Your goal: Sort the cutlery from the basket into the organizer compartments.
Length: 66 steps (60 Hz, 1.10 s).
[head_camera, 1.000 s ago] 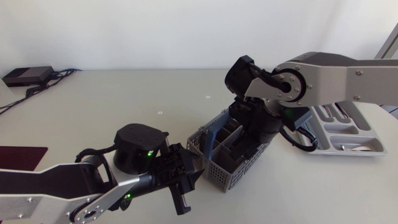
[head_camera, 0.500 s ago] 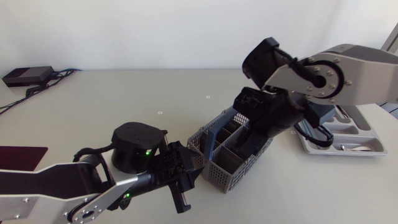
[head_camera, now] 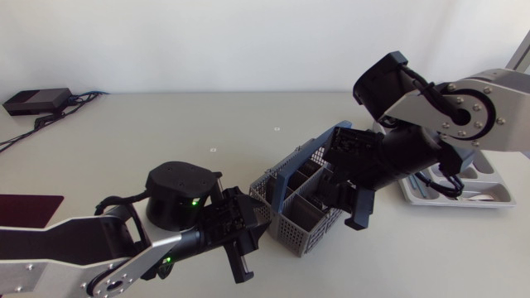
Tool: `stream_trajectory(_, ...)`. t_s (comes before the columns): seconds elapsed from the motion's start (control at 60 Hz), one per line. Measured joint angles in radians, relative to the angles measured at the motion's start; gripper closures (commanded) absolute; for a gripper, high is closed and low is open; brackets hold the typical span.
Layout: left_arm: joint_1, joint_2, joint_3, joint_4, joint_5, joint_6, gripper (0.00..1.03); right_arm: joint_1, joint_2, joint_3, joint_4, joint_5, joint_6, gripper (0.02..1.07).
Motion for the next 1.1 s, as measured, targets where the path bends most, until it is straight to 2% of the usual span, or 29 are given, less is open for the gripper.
stream_trajectory(0.367,0.0,0.0,0.0,0.0,0.0,0.0,0.62,-0.022,-0.011,-0.005,0.01,-0.045,-0.224,0.44)
stream_trajectory(0.783,0.0,0.0,0.0,0.0,0.0,0.003,0.62,-0.019,-0.011,-0.013,0.011,-0.045,-0.361,0.45)
stream_trajectory(0.967,0.0,0.0,0.0,0.0,0.0,0.004,0.62,-0.013,-0.013,-0.013,0.011,-0.018,-0.402,0.48)
stream_trajectory(1.1,0.0,0.0,0.0,0.001,0.0,0.004,0.62,0.001,-0.014,-0.013,0.011,0.009,-0.433,0.56)
